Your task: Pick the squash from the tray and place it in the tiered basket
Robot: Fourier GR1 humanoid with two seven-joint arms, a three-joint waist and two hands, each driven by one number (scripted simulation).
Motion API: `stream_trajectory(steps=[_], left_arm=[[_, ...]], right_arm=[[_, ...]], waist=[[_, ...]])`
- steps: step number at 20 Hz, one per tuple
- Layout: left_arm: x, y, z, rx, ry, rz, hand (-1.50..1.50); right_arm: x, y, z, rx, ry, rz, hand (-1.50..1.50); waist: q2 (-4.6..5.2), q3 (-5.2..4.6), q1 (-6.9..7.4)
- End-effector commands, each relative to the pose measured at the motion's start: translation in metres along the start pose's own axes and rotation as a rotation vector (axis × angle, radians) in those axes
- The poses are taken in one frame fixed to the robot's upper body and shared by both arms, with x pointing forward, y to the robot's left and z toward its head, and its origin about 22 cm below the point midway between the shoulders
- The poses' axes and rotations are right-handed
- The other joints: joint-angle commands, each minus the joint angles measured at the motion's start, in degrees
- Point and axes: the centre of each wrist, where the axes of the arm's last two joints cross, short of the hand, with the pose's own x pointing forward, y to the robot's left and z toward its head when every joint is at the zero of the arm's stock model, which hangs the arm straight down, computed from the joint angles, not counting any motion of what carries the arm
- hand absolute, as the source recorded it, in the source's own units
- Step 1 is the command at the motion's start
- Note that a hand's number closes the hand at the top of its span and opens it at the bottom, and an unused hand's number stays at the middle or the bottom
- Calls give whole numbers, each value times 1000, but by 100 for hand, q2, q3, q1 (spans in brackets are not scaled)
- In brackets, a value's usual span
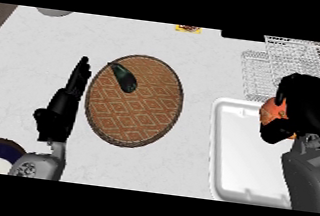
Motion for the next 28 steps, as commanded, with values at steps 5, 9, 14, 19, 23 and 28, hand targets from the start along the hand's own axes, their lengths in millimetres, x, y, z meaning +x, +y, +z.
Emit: stream_trajectory(steps=[5,9,14,19,23,28], left_arm=[[9,3,2,-26,-16,-4,0],[14,-3,-3,-15,-10,-6,0],[-9,-17,5,-12,-3,-11,0],[0,6,-10,-10,-32,11,0],[6,-12,-10,-9,-25,7,0],[4,-15,-3,-13,-10,-5,0]], right_arm=[[-36,-108,10,-94,44,-97,150],[-44,-132,9,-112,72,-182,150],[-53,-143,-21,-94,34,-433,150],[-35,-124,-49,-119,62,-352,150],[-71,-116,-86,-148,104,-330,150],[-54,-119,-107,-163,119,-289,150]], waist=[[13,2,68],[13,3,67],[32,4,77],[41,4,90],[56,7,110],[41,5,117]])
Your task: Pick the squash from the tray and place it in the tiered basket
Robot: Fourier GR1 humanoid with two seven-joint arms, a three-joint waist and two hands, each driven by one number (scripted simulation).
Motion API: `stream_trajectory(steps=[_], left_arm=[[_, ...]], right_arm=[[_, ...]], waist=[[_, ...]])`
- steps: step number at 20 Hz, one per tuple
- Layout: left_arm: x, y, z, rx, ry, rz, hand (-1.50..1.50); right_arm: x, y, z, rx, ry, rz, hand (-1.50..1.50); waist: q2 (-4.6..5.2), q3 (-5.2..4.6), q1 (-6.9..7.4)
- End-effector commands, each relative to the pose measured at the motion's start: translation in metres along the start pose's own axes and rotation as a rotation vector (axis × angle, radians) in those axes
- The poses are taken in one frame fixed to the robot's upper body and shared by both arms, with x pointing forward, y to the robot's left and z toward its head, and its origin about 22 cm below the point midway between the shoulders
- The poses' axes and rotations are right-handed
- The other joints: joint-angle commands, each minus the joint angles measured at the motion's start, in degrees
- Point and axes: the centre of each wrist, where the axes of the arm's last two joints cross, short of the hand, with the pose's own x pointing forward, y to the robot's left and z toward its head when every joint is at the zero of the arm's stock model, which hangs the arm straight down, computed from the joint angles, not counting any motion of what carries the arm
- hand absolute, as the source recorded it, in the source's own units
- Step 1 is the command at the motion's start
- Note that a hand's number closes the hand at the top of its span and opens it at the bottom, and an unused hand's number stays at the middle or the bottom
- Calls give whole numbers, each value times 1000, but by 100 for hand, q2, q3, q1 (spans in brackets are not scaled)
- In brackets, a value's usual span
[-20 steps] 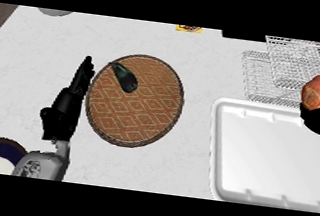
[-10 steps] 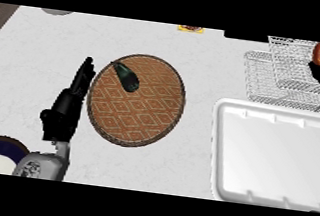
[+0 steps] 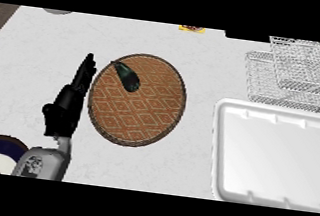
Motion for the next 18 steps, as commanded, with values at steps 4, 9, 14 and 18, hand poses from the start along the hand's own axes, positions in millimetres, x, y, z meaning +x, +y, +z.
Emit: stream_trajectory(steps=[4,9,14,18], left_arm=[[2,-9,-8,0,11,8,0],[-1,3,7,-2,7,9,0],[-1,4,3,4,7,-7,0],[-1,6,15,-10,-10,10,0]], right_arm=[[-32,24,-40,-15,23,80,150],[-63,33,-63,44,51,64,150],[-73,39,-70,75,152,-231,-150],[-68,32,-76,68,135,-361,-150]], waist=[[7,0,-6],[7,2,26],[8,3,17],[-1,1,48]])
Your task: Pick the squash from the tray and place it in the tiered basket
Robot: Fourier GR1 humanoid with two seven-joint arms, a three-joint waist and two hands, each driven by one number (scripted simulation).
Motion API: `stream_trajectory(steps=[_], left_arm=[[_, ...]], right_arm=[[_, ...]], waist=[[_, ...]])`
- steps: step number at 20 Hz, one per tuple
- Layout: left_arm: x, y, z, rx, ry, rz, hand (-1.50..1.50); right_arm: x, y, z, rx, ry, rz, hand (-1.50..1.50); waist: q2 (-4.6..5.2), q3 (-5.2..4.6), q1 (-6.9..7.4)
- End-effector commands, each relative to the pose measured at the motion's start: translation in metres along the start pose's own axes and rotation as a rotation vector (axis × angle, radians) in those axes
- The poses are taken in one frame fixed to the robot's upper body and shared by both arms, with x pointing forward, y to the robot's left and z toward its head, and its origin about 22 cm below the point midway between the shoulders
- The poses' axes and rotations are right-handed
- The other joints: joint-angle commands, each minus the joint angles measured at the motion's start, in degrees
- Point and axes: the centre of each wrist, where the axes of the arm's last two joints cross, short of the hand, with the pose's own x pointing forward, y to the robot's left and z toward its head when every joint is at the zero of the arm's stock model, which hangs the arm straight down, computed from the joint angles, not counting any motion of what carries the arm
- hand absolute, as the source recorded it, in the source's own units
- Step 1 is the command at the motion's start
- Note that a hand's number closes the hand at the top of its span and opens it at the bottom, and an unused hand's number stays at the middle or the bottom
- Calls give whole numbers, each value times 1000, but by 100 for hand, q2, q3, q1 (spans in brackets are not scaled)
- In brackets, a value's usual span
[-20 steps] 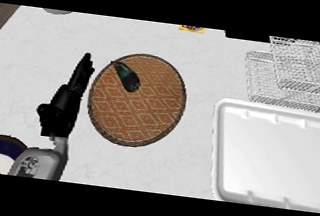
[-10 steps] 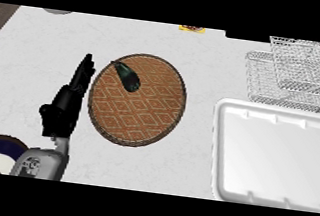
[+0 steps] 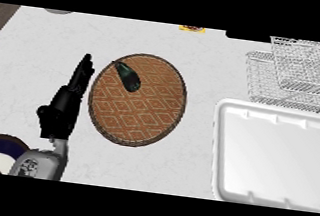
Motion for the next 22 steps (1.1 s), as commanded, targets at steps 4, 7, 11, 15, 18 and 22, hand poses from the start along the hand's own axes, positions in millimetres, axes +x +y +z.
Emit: stream_trajectory(steps=[4,7,11,15,18,22], left_arm=[[5,-8,-10,-3,-7,3,0],[-18,2,6,5,6,-8,0],[-5,-6,4,13,18,4,0],[-9,18,10,39,4,-9,0],[-9,3,12,40,19,-3,0],[-4,-1,-2,30,15,-1,0]], right_arm=[[-23,-29,-12,-143,13,-316,-150],[-39,-55,-7,-205,81,-361,-150],[-87,-77,-2,-248,200,-446,-150],[-145,-102,16,-304,221,-572,-150],[-214,-107,36,-298,217,-608,-150],[-275,-123,72,-278,191,-626,-150]], waist=[[6,0,-34],[-28,-8,-98],[-52,-5,-153],[-70,-4,-220],[-71,3,-317],[-52,1,-314]])
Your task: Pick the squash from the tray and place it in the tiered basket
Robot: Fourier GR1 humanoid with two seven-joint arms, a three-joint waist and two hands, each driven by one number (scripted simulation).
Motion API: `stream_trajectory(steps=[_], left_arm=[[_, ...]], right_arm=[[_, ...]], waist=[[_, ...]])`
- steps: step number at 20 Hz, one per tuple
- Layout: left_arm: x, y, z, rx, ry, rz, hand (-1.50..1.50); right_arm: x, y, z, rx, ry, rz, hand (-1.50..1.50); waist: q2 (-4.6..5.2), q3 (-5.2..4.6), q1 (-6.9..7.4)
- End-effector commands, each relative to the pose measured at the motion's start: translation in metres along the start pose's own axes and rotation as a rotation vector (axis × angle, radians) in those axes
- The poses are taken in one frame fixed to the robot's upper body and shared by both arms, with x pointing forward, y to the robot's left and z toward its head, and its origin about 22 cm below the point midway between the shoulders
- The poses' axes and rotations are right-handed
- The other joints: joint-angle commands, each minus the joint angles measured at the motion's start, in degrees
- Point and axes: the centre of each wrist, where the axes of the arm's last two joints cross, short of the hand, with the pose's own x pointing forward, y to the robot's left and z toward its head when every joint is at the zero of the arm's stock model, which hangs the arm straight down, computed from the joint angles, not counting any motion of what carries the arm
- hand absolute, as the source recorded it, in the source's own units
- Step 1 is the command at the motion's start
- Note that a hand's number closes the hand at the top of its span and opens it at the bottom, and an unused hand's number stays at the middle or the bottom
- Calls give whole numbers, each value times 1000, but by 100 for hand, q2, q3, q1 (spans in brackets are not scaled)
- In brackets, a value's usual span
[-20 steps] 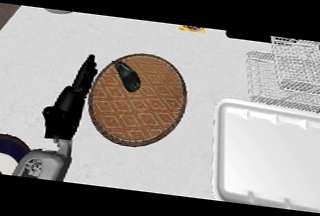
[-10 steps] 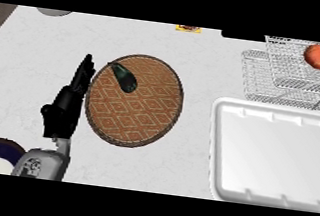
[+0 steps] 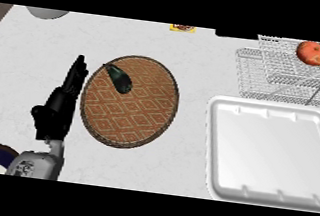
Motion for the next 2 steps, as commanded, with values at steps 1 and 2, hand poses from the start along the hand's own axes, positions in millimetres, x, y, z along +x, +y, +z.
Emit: stream_trajectory(steps=[1,2], left_arm=[[9,-10,-8,6,-11,-4,0],[-15,-9,10,0,-7,-2,0]], right_arm=[[-48,-58,22,17,4,-31,-150],[-52,-74,25,9,-10,-61,-150]], waist=[[-3,0,-40],[6,-3,14]])
